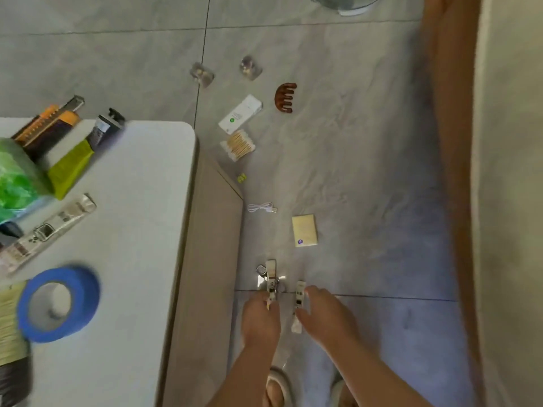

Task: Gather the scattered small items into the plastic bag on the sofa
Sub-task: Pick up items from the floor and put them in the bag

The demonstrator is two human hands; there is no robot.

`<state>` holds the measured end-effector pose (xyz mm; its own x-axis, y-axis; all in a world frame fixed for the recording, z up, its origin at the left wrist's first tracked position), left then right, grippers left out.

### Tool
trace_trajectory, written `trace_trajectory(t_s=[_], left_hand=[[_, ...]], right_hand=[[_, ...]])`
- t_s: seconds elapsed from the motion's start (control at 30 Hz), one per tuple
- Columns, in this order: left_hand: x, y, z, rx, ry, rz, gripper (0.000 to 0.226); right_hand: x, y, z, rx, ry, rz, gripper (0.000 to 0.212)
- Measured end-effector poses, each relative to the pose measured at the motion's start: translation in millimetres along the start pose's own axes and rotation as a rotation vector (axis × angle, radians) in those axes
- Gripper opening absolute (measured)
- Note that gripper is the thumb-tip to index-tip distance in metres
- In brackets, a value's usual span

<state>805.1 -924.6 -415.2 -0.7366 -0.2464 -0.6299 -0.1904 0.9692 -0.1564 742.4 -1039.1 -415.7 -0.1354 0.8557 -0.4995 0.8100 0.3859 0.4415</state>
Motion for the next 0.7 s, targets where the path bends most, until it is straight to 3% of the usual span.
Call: trace_trajectory(t_s=[0.2, 0.43, 0.6, 0.7], left_hand=[[33, 7, 42, 0.004, -0.083, -0.047, 0.025], [43, 7, 65, -0.009, -0.154, -0.043, 0.041], [48, 9, 65, -0.001, -0.115, -0.137, 0.031], [43, 19, 60, -0.002, -0.184, -0.178, 0.023]], right_hand=[[48, -27, 38, 0.096, -0.106, 0.102, 0.043], [67, -37, 57, 0.128, -0.277, 0.085, 0.043], [70, -38, 59, 0.161, -0.262, 0.109, 0.028], [64, -28, 56, 0.058, -0.27, 0.209, 0.033]])
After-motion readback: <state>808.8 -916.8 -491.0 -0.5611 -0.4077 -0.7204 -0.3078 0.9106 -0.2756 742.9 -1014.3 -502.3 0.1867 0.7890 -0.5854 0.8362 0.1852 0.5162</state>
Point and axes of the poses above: each hand's wrist, its own z-axis towards the middle knuckle, its own x-axis out of the palm, y = z × x, the point moved 2 cm from there along z, towards the middle knuckle, and after that the axes turned 15 degrees about z, right-handed, at the moved point
